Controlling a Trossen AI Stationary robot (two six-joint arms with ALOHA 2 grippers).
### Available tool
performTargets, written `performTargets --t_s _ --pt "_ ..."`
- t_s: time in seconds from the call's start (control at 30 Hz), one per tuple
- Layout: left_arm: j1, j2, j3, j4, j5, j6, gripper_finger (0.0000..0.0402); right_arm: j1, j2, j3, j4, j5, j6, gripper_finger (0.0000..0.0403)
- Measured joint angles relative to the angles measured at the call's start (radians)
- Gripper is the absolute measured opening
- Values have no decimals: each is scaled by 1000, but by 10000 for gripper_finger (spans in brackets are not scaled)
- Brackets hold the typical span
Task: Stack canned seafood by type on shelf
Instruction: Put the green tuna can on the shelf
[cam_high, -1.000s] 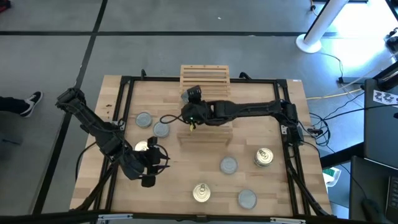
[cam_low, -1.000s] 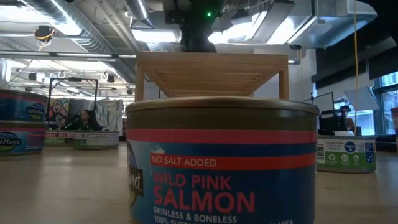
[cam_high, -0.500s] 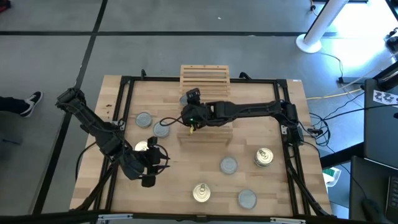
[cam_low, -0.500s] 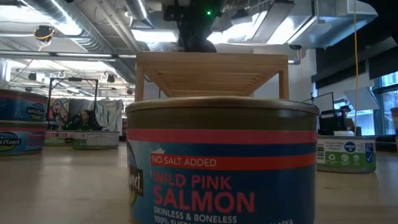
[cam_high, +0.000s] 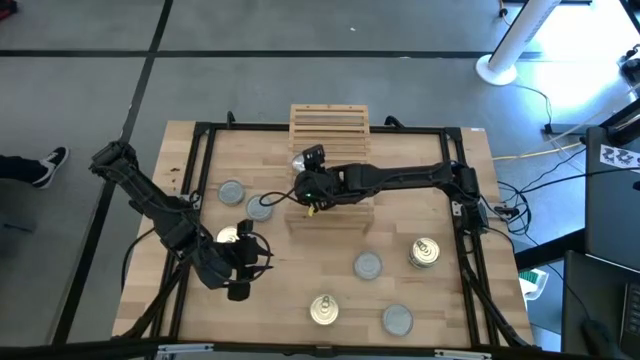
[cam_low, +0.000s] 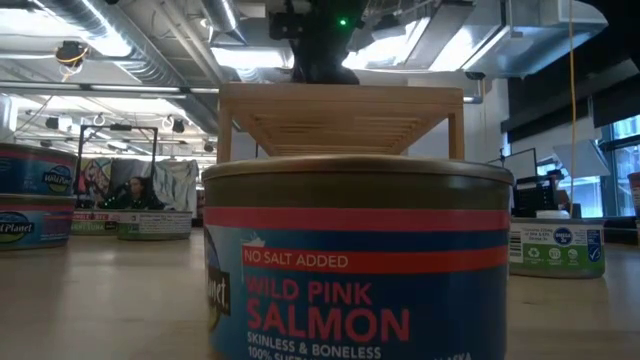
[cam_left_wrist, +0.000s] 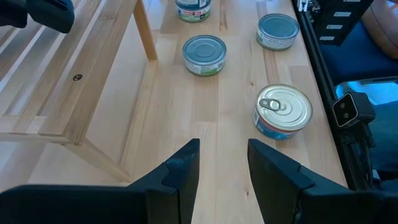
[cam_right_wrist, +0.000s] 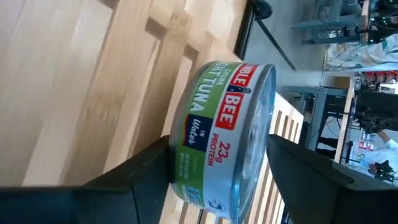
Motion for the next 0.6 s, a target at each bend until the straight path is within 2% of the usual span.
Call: performTargets --t_s 0.17,0.6 --pt "0 0 0 0 0 -1 130 -1 -1 1 -30 -79 2 254" --pt "0 0 0 0 0 -3 130 -1 -10 1 -47 -110 1 253"
